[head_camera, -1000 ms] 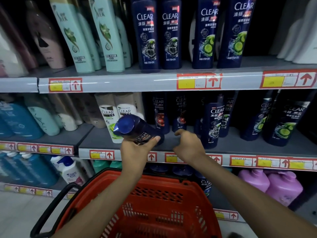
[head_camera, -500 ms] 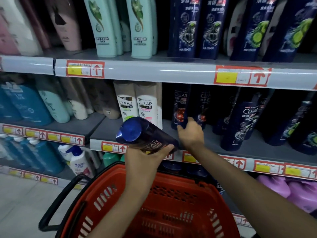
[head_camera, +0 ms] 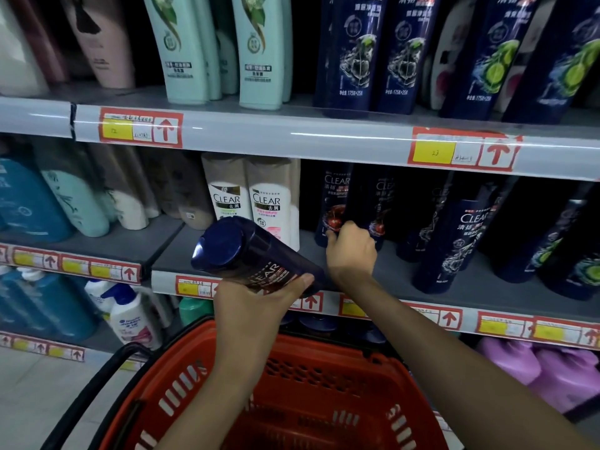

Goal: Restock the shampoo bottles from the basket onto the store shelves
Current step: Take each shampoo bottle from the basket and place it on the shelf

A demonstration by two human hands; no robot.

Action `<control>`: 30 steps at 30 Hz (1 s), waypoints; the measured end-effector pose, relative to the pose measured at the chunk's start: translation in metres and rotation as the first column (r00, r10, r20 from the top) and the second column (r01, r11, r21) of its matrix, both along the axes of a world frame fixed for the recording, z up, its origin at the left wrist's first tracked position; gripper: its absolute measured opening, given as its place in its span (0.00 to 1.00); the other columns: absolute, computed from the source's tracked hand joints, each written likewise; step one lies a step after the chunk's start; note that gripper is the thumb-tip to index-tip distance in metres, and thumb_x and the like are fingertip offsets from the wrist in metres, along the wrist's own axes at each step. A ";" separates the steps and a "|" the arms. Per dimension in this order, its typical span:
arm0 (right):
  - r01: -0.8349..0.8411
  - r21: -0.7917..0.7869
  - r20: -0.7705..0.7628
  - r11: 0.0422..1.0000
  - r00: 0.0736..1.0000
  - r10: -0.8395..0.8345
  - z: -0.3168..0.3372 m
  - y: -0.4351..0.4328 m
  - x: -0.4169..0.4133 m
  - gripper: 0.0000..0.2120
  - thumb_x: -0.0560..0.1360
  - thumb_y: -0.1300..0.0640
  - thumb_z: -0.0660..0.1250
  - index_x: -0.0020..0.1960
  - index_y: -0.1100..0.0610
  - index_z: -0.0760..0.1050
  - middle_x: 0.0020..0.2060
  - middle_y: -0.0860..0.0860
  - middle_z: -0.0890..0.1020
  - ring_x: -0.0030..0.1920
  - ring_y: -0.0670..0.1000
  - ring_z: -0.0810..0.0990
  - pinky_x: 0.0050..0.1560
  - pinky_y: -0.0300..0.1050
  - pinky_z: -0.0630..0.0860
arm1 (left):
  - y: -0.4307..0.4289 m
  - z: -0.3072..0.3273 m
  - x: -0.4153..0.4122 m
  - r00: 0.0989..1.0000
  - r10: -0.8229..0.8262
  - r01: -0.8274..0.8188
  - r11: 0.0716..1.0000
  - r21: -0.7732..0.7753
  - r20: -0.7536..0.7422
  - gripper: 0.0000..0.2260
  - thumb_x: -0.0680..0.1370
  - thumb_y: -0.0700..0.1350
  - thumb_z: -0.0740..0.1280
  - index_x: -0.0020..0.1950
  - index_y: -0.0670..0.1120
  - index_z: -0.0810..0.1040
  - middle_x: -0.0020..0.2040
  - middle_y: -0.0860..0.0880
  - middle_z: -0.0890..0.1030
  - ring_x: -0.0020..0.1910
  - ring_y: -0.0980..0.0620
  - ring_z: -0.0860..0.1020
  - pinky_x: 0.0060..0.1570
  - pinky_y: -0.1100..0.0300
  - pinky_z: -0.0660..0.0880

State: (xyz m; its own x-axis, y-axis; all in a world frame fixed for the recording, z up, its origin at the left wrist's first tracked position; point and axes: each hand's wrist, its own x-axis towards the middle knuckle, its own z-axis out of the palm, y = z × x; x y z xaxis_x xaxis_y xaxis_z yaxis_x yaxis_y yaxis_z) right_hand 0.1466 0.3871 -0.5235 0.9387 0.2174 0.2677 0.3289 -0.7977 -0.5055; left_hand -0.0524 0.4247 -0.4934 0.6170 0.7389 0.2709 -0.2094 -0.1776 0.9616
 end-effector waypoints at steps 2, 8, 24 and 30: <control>-0.001 -0.002 -0.003 1.000 1.000 0.001 0.000 0.001 0.003 0.15 0.83 0.51 0.64 0.55 0.64 0.77 0.52 0.63 0.83 0.55 0.66 0.82 0.48 0.54 0.78 | 0.000 -0.001 0.000 1.000 -0.005 0.005 1.000 -0.010 -0.014 0.15 0.68 0.38 0.83 0.43 0.57 0.85 0.43 0.60 0.87 0.46 0.63 0.85 0.52 0.60 0.77; 0.009 0.001 0.001 1.000 1.000 -0.009 0.001 0.005 0.007 0.15 0.83 0.51 0.65 0.54 0.64 0.78 0.50 0.62 0.84 0.54 0.66 0.83 0.46 0.54 0.77 | 0.004 -0.004 -0.002 0.999 0.016 -0.016 1.000 -0.005 -0.048 0.15 0.68 0.39 0.83 0.47 0.55 0.85 0.45 0.59 0.88 0.48 0.60 0.86 0.53 0.59 0.82; -0.099 0.114 -0.069 0.989 0.992 0.107 -0.012 -0.016 -0.007 0.16 0.80 0.52 0.69 0.64 0.57 0.73 0.52 0.57 0.83 0.54 0.61 0.82 0.49 0.49 0.77 | 0.002 -0.003 0.003 0.999 -0.001 0.002 1.000 0.016 -0.040 0.15 0.68 0.38 0.83 0.42 0.57 0.86 0.43 0.58 0.88 0.45 0.58 0.86 0.46 0.62 0.80; -0.276 0.074 -0.013 0.958 0.961 0.278 -0.021 -0.050 -0.016 0.28 0.80 0.50 0.68 0.77 0.55 0.66 0.68 0.56 0.76 0.66 0.59 0.76 0.63 0.52 0.75 | -0.006 -0.002 0.008 0.999 -0.024 0.024 1.000 -0.015 -0.035 0.14 0.69 0.38 0.82 0.49 0.52 0.86 0.45 0.56 0.88 0.47 0.57 0.87 0.51 0.57 0.81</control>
